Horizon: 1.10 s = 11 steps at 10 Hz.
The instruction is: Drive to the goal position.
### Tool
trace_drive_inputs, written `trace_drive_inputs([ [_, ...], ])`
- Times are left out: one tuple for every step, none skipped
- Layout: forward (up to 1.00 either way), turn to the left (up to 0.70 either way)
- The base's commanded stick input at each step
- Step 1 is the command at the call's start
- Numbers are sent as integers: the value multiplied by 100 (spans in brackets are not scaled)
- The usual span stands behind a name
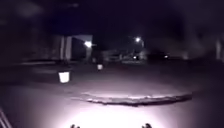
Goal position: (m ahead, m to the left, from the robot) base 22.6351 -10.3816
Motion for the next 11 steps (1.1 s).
trace_drive_inputs([
  [85, 0],
  [85, 0],
  [85, 0],
  [85, 0],
  [85, 0],
  [85, 0],
  [85, 0],
  [85, 0],
  [85, 0],
  [85, 0],
  [85, 0],
])
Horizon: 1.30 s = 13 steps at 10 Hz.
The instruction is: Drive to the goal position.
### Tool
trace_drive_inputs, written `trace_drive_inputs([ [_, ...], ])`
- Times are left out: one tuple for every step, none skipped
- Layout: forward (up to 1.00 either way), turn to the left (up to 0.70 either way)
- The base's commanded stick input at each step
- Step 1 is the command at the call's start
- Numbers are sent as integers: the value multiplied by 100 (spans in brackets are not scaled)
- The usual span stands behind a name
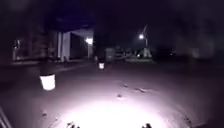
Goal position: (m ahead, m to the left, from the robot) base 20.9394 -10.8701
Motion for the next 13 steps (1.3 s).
trace_drive_inputs([
  [85, 0],
  [85, 0],
  [85, 0],
  [85, 0],
  [85, 0],
  [85, 0],
  [85, 0],
  [85, 0],
  [85, 0],
  [85, 0],
  [85, 0],
  [85, -27],
  [85, -34],
])
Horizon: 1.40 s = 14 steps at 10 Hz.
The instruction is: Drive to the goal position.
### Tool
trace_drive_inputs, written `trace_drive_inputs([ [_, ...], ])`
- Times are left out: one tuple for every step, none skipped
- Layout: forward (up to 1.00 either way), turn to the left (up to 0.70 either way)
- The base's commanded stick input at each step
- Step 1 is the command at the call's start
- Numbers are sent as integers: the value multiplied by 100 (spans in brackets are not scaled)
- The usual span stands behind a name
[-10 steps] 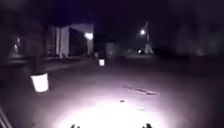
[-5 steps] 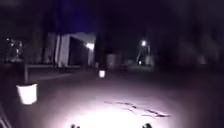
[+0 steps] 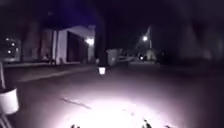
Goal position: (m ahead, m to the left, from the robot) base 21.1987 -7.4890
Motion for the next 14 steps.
trace_drive_inputs([
  [85, -34],
  [85, -34],
  [85, -34],
  [85, -34],
  [85, -34],
  [85, -34],
  [85, -34],
  [85, 0],
  [85, 0],
  [85, 0],
  [85, 0],
  [85, 0],
  [85, 0],
  [85, 0],
])
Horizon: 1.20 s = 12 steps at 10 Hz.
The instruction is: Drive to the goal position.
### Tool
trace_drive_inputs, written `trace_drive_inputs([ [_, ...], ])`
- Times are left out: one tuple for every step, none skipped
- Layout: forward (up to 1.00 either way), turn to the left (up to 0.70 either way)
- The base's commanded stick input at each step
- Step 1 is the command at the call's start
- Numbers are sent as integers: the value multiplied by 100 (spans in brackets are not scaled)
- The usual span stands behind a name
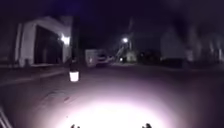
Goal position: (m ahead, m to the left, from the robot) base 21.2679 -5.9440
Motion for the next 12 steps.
trace_drive_inputs([
  [85, 0],
  [85, 0],
  [85, 0],
  [85, 0],
  [85, 0],
  [85, 0],
  [85, 0],
  [85, 0],
  [85, 0],
  [85, 0],
  [85, 0],
  [85, 0],
])
